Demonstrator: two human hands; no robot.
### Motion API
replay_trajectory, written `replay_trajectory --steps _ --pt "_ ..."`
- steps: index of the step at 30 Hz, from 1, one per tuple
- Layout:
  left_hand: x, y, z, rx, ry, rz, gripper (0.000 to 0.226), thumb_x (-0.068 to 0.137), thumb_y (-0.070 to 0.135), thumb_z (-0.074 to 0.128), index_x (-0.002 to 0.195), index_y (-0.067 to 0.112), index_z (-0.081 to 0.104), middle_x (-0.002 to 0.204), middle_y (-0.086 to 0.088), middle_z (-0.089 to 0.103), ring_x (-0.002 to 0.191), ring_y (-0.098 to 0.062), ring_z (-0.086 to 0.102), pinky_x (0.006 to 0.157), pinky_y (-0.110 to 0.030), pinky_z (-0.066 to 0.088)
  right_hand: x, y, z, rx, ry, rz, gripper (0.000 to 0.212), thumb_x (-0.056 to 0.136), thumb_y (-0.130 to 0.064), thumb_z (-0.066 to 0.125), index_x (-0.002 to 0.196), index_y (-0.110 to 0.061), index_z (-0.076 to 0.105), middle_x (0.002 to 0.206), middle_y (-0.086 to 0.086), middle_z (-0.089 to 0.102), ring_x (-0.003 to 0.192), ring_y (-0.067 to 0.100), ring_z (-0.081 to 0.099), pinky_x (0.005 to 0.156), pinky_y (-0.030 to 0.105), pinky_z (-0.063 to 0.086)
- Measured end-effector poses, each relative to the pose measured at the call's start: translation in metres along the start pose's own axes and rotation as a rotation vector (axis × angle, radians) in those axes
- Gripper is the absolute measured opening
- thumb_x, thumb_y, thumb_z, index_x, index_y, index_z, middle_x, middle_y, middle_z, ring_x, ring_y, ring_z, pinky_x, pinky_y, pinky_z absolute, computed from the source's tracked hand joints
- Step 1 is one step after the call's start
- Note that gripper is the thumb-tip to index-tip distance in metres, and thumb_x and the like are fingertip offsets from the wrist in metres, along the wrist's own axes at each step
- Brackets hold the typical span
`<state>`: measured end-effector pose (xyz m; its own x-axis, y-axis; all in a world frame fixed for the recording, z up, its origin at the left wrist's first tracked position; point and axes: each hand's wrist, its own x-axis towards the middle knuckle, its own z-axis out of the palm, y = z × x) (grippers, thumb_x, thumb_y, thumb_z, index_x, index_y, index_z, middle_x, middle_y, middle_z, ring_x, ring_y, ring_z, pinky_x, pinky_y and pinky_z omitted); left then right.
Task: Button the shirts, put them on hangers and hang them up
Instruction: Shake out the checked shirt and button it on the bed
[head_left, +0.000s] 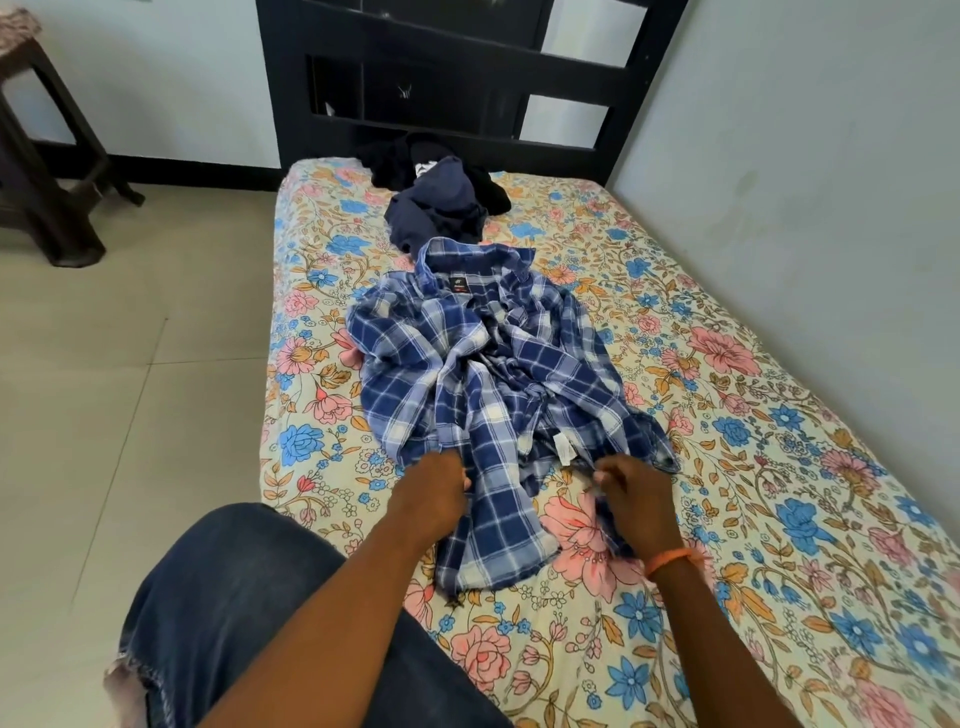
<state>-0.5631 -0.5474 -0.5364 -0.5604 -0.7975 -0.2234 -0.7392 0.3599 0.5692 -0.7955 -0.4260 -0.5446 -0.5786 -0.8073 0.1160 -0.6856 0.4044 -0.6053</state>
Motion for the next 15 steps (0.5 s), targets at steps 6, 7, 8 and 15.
replay_trajectory --steps 6,7,8,15 --pt "0.0 0.0 0.002 -0.007 -0.006 0.016 0.011 0.096 0.009 0.053 0.087 0.015 0.05 0.089 -0.005 0.059 0.079 -0.022 0.06 0.068 -0.033 0.046 -0.014 0.007 -0.034 0.995 -0.131 0.456 0.027 0.09 -0.017 0.062 0.113 -0.004 0.069 0.116 0.012 0.07 0.106 0.024 0.067 0.085 0.035 0.06" --pt "-0.001 0.0 0.002 -0.011 -0.008 0.016 0.011 0.096 0.011 0.055 0.087 0.016 0.051 0.089 -0.004 0.059 0.078 -0.02 0.06 0.067 -0.032 0.045 -0.018 0.009 -0.034 0.956 -0.127 0.474 0.024 0.091 -0.017 0.062 0.11 -0.004 0.069 0.111 0.013 0.072 0.1 0.025 0.069 0.08 0.034 0.061" --pt "-0.001 -0.001 0.003 -0.014 -0.01 0.018 0.011 0.095 0.012 0.057 0.088 0.017 0.051 0.088 -0.003 0.059 0.077 -0.019 0.06 0.066 -0.031 0.044 -0.023 0.008 -0.035 0.857 -0.124 0.441 0.021 0.093 -0.017 0.061 0.107 -0.005 0.071 0.106 0.012 0.074 0.096 0.024 0.07 0.077 0.032 0.061" --pt "-0.003 -0.002 0.005 -0.005 -0.017 0.02 0.01 0.097 0.012 0.054 0.089 0.018 0.052 0.088 -0.002 0.06 0.074 -0.016 0.058 0.064 -0.03 0.042 -0.026 -0.003 -0.037 0.258 -0.039 0.078 0.006 0.092 -0.016 0.068 0.096 -0.015 0.073 0.081 0.0 0.075 0.07 0.019 0.071 0.063 0.025 0.057"
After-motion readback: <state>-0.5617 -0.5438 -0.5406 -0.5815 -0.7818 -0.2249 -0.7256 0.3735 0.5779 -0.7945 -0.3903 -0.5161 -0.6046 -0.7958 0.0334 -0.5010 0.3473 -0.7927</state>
